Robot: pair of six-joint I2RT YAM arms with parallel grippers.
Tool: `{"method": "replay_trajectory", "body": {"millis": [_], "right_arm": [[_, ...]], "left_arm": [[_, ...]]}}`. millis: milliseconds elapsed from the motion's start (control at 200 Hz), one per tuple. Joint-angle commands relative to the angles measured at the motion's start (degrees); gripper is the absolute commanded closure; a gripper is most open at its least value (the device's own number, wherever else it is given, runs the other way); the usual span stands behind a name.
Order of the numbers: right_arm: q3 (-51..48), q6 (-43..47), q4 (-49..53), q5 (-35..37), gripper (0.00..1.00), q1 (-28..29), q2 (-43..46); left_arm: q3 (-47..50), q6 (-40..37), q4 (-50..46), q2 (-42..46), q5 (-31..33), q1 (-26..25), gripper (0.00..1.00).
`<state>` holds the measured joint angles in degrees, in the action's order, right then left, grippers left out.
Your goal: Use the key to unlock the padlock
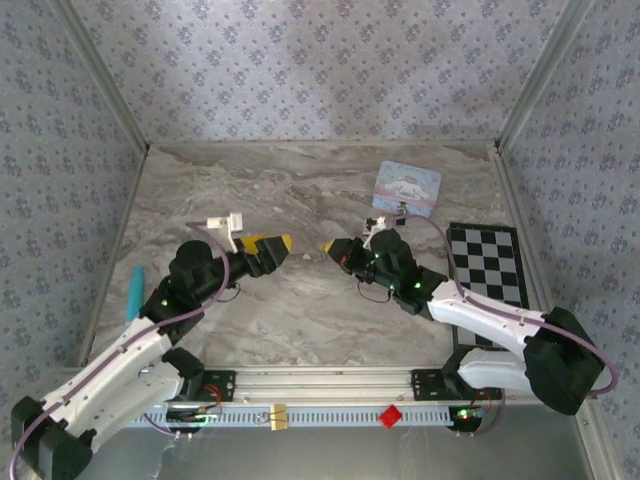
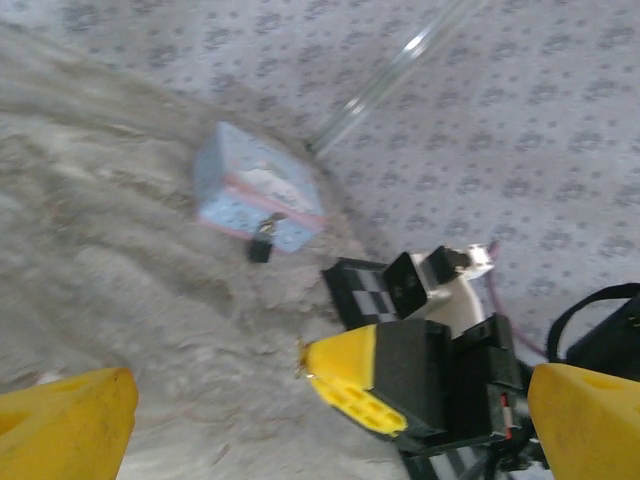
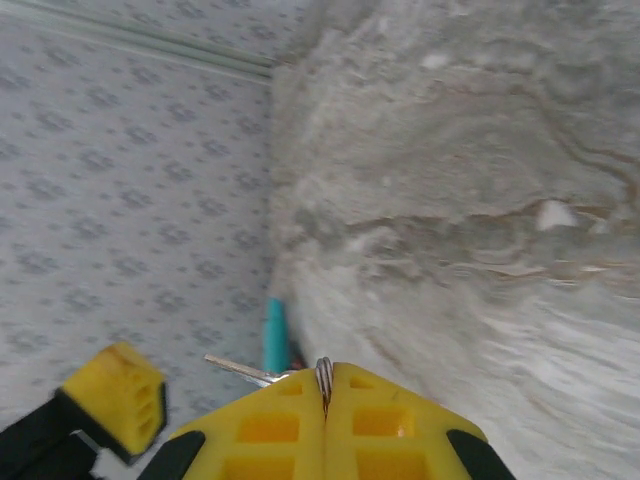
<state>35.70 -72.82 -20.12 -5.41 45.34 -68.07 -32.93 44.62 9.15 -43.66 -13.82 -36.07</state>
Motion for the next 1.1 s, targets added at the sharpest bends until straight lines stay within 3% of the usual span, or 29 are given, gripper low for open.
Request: {"method": "replay_trajectory", "body": {"millis": [0, 765, 1094], "right_arm": [[-1.82, -5.03, -8.30, -0.71, 1.00, -0.13, 0.43], [-0.63, -6.64, -16.43, -4.43, 1.00, 3.36, -5.68], [-0.38, -6.40, -17.30, -4.48, 1.00, 3.88, -6.36]], "left_arm": [[-2.96, -1.63, 7.11, -3.19, -9.10, 0.47, 0.01], [-7.18, -6.92, -4.78, -9.07, -1.02, -3.96, 0.44], [-8.11, -7.90, -8.62, -9.82, 1.73, -4.00, 0.53]]}}
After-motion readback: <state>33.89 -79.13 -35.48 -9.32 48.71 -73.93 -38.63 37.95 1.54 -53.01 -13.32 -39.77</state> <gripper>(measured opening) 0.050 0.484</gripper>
